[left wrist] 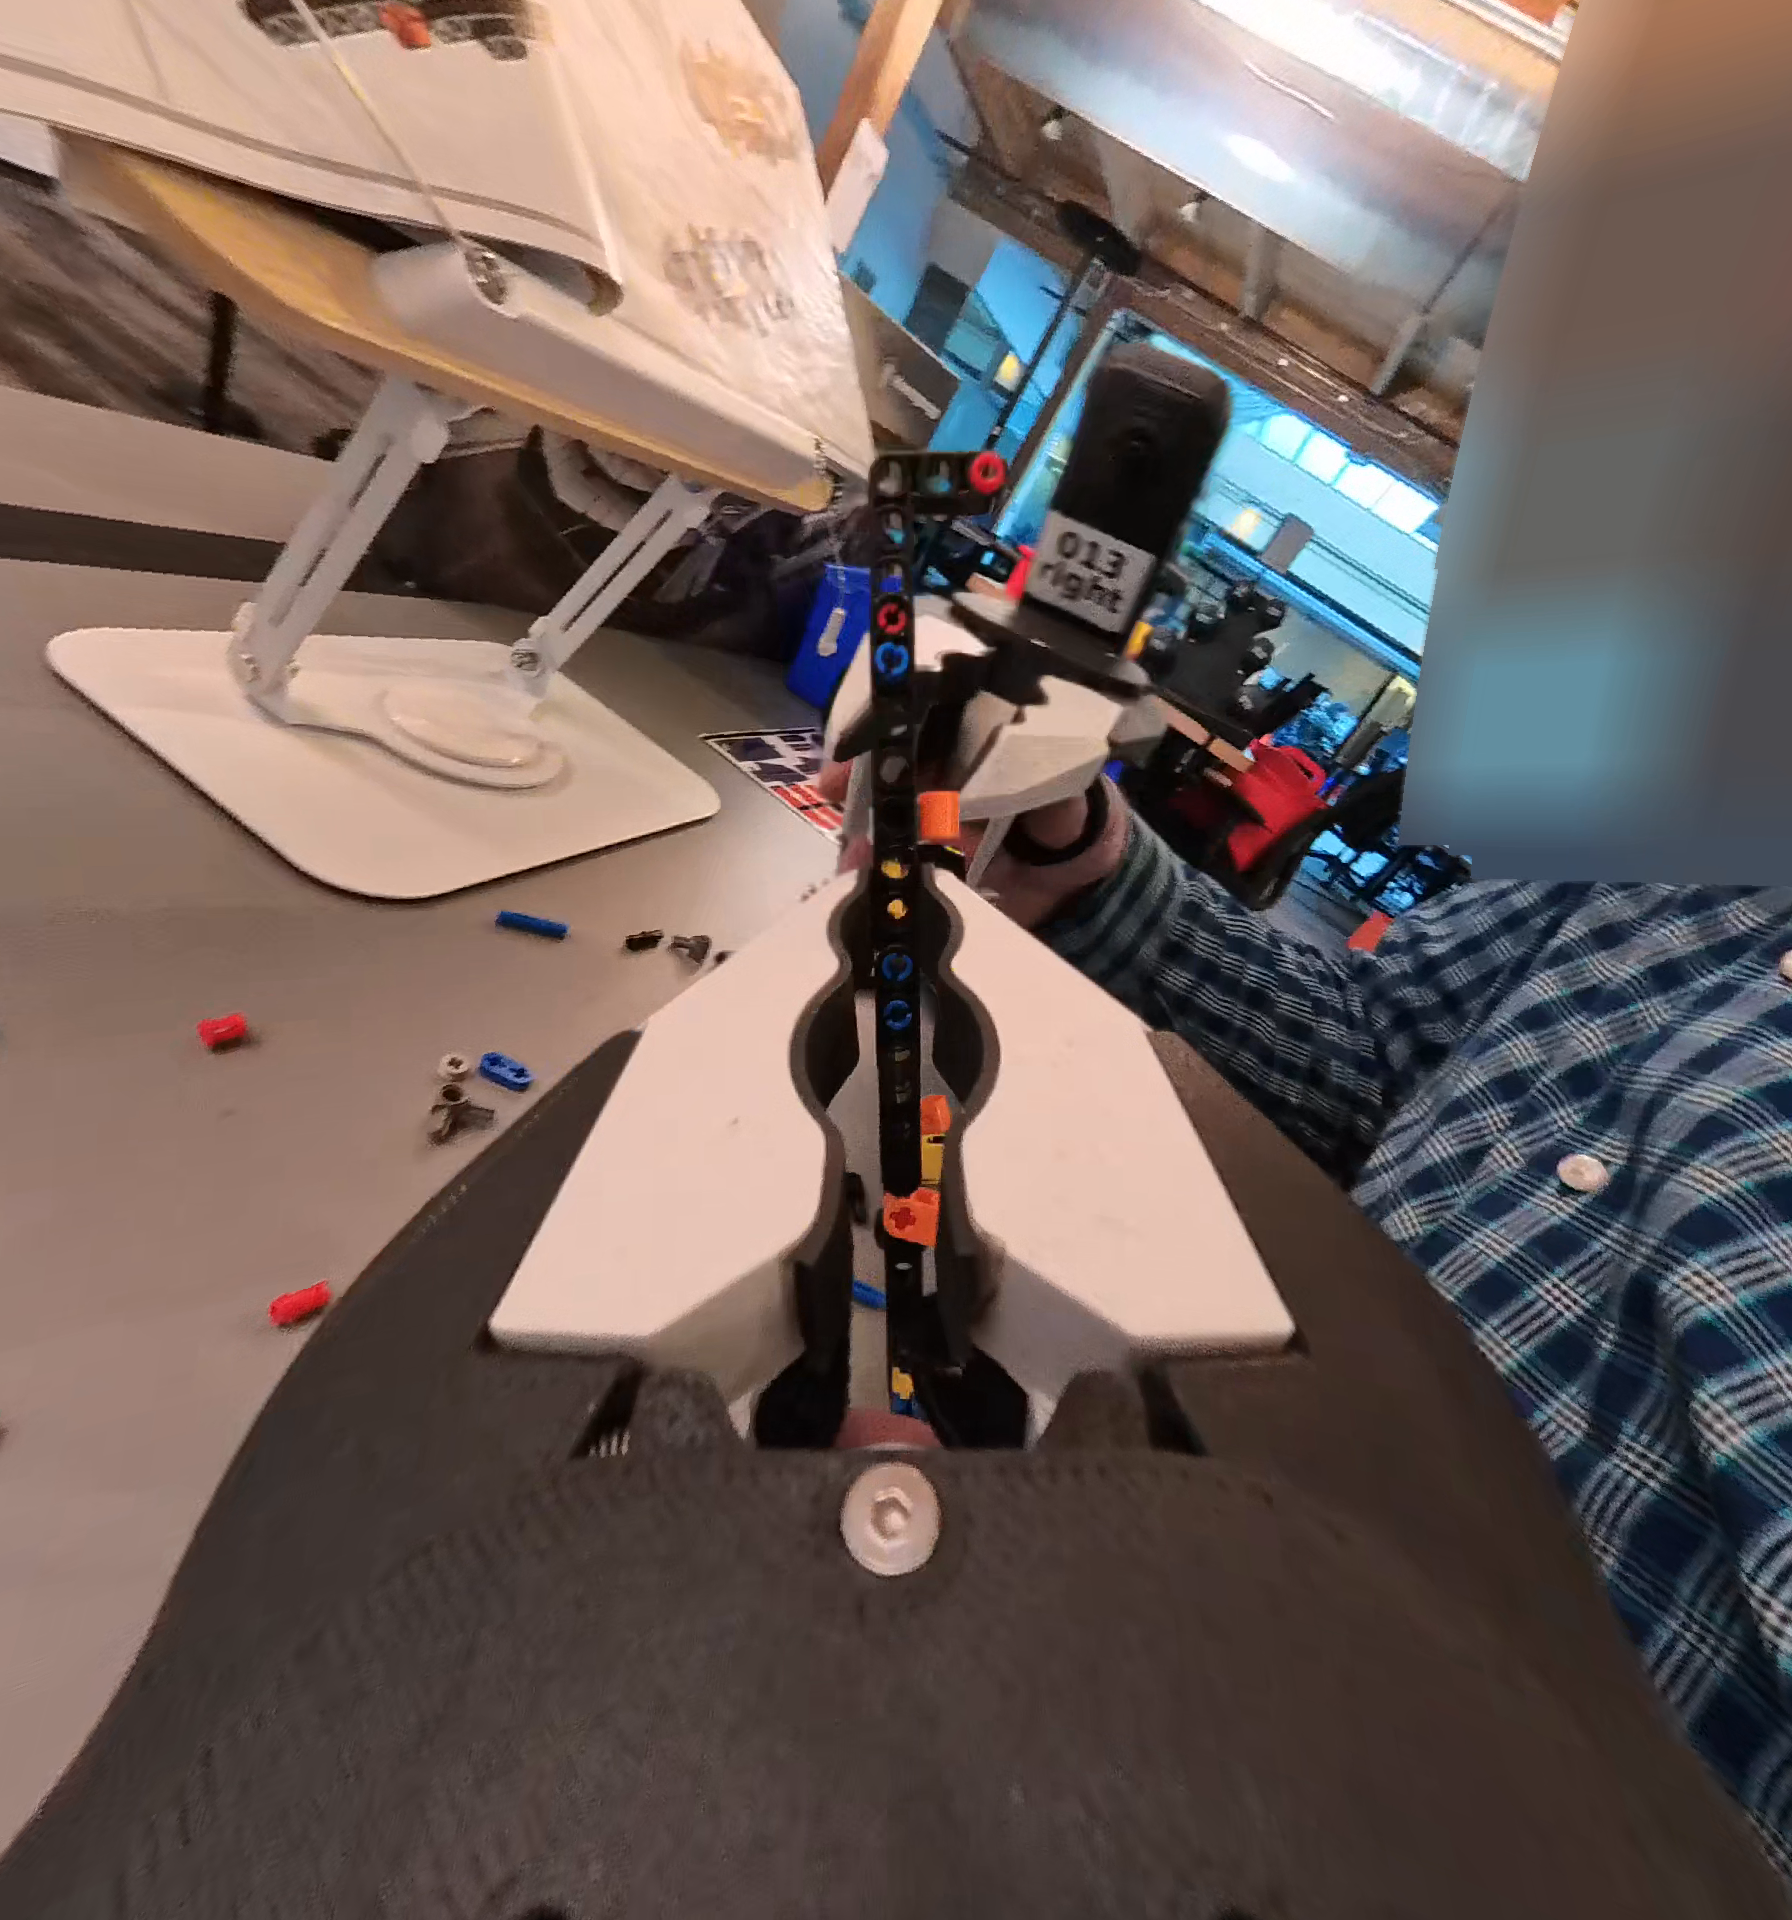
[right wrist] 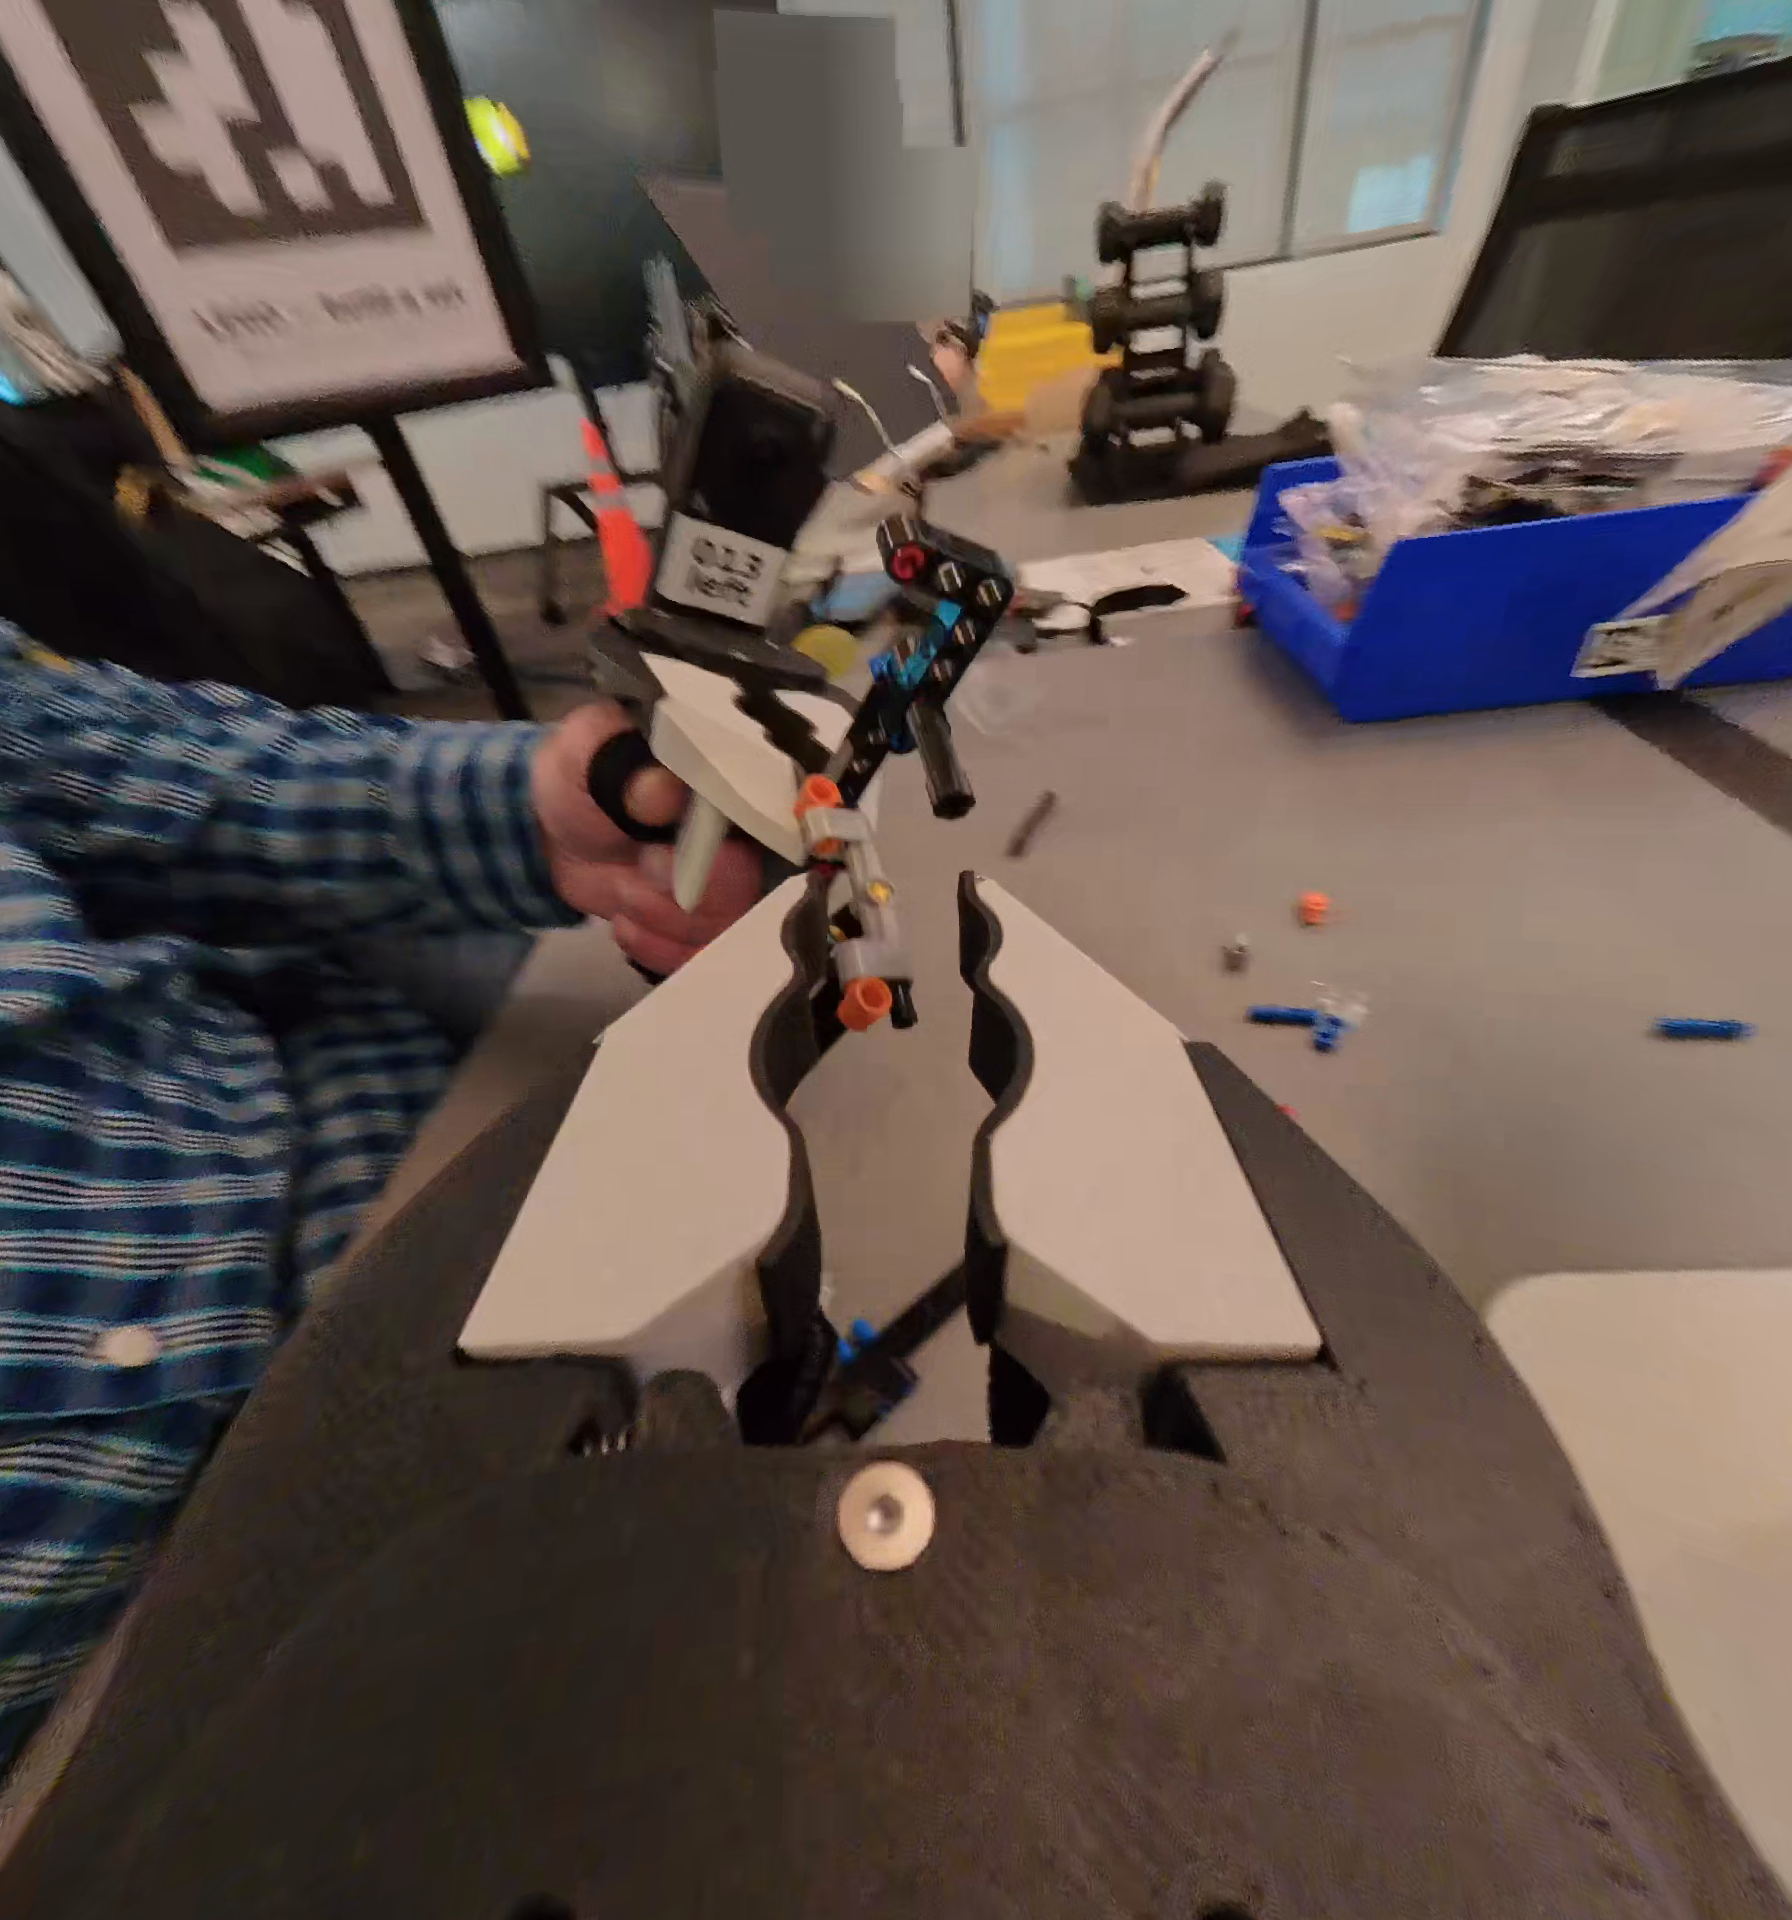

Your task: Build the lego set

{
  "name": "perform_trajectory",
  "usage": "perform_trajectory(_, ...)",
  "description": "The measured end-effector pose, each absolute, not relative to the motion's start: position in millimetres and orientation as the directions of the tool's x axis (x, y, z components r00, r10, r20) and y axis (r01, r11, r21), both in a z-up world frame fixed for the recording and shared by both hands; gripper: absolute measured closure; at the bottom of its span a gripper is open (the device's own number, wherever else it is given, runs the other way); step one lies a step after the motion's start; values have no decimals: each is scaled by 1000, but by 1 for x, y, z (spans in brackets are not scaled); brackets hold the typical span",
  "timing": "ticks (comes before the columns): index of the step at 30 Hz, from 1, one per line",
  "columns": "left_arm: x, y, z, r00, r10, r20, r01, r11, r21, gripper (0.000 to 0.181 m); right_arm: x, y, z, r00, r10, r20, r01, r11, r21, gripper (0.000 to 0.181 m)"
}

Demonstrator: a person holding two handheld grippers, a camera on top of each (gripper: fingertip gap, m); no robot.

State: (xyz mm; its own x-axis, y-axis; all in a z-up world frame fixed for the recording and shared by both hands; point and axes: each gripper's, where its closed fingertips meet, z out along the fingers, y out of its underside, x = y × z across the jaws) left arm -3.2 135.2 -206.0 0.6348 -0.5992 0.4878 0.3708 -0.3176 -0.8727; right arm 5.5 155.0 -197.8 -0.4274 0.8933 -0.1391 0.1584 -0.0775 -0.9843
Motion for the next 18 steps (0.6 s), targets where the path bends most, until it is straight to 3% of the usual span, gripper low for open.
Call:
perform_trajectory(8, 11, 126, -197, 551, -697, 459, 370, -288, -883, 176, 9, 130, -194, -545, 797, -261, 191, -185, -964, 176)
perform_trajectory(18, 7, 122, -191, 590, -720, 366, 314, -213, -925, 176, 7, 125, -189, -491, 851, -186, 215, -89, -973, 176)
